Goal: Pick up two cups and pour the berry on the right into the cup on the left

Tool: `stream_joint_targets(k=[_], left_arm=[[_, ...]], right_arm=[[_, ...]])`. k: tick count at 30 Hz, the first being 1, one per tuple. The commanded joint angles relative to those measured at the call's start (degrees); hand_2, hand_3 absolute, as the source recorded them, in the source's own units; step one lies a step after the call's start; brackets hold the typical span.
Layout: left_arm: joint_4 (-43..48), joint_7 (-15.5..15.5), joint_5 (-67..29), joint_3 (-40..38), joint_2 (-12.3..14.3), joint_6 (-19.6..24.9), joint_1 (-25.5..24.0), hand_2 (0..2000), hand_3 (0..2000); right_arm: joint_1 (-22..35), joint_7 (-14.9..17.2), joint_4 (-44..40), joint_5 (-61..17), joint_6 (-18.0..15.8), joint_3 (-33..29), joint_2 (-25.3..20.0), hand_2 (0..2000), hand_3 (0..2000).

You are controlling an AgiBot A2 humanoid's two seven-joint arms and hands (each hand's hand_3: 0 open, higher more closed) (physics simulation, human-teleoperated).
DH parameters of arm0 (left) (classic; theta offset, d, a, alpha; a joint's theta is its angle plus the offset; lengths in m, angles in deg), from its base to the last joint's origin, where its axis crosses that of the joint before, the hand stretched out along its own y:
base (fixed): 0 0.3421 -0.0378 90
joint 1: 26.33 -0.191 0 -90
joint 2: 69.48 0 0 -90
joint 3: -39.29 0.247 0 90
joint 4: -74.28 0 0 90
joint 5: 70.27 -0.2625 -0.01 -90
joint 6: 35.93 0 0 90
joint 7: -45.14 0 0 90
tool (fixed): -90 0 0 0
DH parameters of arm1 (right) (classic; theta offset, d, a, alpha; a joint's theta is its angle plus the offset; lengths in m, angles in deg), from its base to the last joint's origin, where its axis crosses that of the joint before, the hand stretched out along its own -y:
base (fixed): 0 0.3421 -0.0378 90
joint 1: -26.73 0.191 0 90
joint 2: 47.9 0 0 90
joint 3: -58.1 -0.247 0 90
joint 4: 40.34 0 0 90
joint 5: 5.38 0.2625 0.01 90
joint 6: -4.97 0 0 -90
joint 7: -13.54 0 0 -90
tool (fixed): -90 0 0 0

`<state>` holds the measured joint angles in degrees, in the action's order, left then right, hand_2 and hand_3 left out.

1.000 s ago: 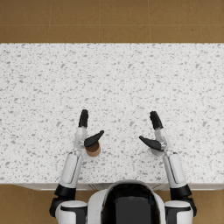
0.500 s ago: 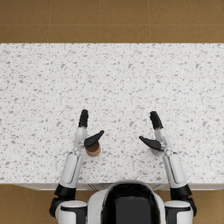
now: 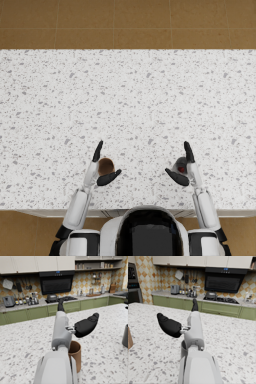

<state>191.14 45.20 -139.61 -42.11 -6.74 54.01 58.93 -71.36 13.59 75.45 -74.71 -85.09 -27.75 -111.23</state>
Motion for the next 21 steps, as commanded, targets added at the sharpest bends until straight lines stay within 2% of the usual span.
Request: stream_joint_targets(k=[1,5,8,13,21], left_arm=[[2.9,0.0,-0.9,-0.9,-3.3,0.0,-5.5,0,0],[2.6,0.0,-2.7,-2.1,-5.2,0.0,-10.0,0,0],[1.6,-0.1,-3.1,-1.8,-5.6,0.1,-11.4,0,0],[-1.4,-0.1,-3.2,-2.5,-5.0,0.1,-11.8,0,0],[-7.5,-0.1,-3.3,-0.3,-2.8,0.1,-9.8,0,0]], right_arm=[[-6.6,0.0,2.6,-0.9,0.0,-2.9,1.9,0,0],[-11.8,0.0,1.6,-2.7,0.0,-6.3,2.1,0,0],[-13.8,-0.1,1.7,-3.1,0.0,-9.3,1.3,0,0],[-14.0,-0.1,-2.1,-3.2,0.1,-10.9,0.5,0,0],[-11.5,-0.1,-10.9,-3.3,0.1,-7.6,-0.6,0,0]])
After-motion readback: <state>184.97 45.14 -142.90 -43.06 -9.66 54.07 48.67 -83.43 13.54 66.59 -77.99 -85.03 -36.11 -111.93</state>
